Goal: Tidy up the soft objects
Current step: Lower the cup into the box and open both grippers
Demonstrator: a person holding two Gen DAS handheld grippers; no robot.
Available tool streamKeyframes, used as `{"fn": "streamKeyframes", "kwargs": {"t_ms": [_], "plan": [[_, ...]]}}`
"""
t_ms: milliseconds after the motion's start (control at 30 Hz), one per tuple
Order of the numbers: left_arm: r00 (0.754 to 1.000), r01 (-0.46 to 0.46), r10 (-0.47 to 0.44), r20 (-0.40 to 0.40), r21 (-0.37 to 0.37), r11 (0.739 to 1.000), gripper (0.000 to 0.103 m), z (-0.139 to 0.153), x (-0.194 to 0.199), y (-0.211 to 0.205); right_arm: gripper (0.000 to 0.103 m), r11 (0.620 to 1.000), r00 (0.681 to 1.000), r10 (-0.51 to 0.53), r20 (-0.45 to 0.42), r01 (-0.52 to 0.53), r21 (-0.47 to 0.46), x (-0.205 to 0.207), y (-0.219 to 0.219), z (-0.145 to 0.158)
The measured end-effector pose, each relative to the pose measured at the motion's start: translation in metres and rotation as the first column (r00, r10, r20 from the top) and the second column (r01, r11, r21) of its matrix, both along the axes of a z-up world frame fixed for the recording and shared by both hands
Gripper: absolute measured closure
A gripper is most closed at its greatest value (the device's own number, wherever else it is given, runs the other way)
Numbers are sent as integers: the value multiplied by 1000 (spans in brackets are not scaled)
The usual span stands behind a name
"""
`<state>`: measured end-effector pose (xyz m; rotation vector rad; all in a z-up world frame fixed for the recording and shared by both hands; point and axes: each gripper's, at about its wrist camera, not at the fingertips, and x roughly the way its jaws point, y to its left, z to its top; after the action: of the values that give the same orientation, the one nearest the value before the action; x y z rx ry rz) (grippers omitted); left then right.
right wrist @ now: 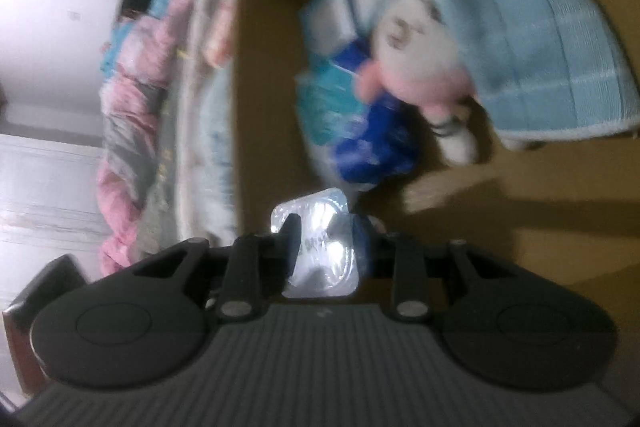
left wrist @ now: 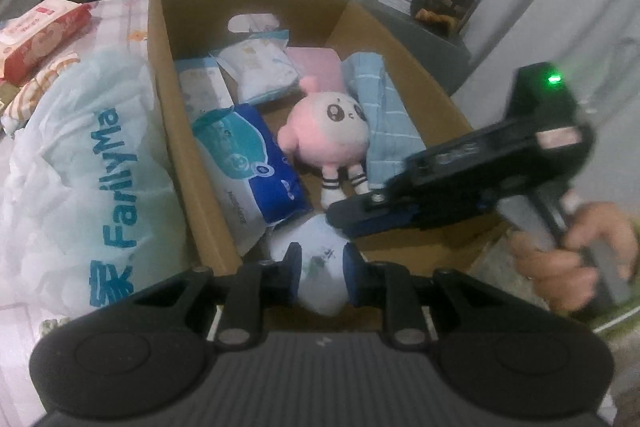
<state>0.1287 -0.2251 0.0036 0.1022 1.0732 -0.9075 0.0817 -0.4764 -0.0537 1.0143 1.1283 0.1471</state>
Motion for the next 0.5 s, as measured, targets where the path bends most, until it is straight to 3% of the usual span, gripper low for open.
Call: {"fn": "streamKeyframes", "kwargs": {"t_ms": [333, 500], "plan": [[998, -26, 28, 58, -45, 999, 80, 19, -1, 25, 75, 998, 998, 43, -54, -46, -52, 9, 14, -21], [991, -67, 74, 108, -70, 995, 78, 30, 2, 51, 75, 999, 997, 38, -61, -39, -23, 11, 24, -22]]}}
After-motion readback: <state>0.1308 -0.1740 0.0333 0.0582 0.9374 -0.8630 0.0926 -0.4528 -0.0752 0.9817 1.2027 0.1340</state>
